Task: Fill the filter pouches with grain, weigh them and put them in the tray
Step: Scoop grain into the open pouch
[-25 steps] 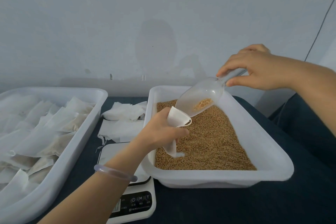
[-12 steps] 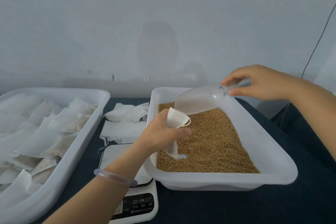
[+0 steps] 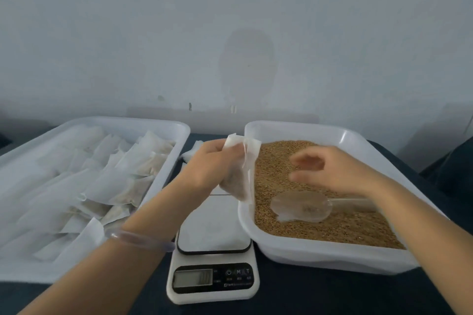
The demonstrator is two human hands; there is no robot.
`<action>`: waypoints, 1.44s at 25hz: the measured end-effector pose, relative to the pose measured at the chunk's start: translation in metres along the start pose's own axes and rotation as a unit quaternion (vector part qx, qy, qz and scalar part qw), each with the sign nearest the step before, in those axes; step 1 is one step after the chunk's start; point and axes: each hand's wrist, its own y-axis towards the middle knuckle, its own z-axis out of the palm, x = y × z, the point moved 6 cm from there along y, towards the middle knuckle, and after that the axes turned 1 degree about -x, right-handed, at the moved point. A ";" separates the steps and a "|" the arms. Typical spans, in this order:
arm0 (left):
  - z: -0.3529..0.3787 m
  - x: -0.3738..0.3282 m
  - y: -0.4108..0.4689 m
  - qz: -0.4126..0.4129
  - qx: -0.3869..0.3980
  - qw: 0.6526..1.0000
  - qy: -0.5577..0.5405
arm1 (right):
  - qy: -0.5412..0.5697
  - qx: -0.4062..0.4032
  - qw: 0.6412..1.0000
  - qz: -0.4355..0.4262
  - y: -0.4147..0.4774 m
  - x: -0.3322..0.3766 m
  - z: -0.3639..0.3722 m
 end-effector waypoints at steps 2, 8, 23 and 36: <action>-0.017 0.000 -0.005 0.001 -0.033 0.999 0.021 | 0.090 0.006 0.994 -0.068 0.003 0.061 0.015; -0.052 0.009 -0.014 -0.003 -0.078 0.994 0.070 | 0.162 -0.054 0.982 -0.080 0.029 0.118 0.064; -0.036 0.053 0.006 -0.074 0.122 0.875 0.462 | -0.233 0.089 0.966 -0.069 0.052 0.109 0.110; -0.034 0.061 0.010 -0.054 0.139 0.878 0.455 | -0.245 0.063 0.967 -0.040 0.055 0.108 0.117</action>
